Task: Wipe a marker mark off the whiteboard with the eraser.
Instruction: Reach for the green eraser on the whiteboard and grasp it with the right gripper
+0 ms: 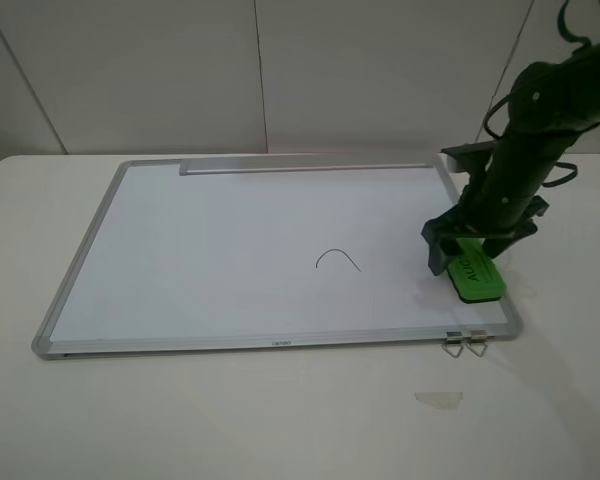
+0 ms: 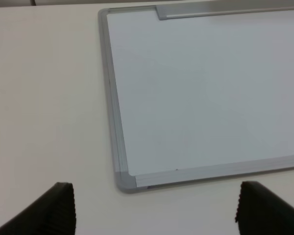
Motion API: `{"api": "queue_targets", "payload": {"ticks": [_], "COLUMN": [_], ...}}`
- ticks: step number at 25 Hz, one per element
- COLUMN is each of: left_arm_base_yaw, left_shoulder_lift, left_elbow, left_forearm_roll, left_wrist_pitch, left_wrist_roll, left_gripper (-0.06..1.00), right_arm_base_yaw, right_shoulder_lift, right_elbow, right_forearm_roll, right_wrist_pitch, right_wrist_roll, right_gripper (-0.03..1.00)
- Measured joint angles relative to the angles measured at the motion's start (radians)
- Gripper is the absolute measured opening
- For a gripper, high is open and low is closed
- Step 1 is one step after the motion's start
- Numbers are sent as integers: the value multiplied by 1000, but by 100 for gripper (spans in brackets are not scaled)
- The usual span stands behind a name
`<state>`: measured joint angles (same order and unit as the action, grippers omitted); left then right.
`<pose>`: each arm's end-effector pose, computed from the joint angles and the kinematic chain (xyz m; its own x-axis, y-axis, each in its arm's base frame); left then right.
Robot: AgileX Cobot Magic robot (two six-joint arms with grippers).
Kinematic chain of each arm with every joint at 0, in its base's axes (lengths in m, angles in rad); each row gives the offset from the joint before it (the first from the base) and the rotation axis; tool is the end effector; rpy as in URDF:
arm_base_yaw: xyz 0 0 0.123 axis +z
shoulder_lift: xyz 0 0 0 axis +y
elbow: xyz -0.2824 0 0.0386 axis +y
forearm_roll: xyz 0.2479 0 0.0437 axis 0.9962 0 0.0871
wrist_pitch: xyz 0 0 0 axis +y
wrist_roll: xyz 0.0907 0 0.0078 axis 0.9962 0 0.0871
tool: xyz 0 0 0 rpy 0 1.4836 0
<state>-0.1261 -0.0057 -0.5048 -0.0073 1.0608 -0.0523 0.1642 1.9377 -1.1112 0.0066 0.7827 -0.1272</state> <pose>-0.0063 0.0002 0.2785 -0.4498 0.0007 -0.8931 0.1065 0.9929 -0.0528 0.3371 0.0563 0.1291 -0.9580 -0.2826 -0.0490 -0.2829 0.9592 -0.0013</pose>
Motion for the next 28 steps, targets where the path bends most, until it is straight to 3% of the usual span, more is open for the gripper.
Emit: {"api": "queue_targets", "payload": {"ticks": [12, 21, 28], "left_arm_base_yaw": [0, 0, 0], "left_shoulder_lift": [0, 0, 0], "left_elbow": [0, 0, 0], "left_forearm_roll": [0, 0, 0], "left_wrist_pitch": [0, 0, 0], "left_wrist_roll": [0, 0, 0], "left_gripper": [69, 69, 69], "right_arm_base_yaw": [0, 0, 0], "right_shoulder_lift": [40, 69, 77], "right_elbow": [-15, -194, -232], "right_forearm_roll": [-7, -7, -65], "right_wrist_pitch": [-8, 192, 211], "right_wrist_roll": [5, 119, 164], "right_gripper": [82, 82, 82]}}
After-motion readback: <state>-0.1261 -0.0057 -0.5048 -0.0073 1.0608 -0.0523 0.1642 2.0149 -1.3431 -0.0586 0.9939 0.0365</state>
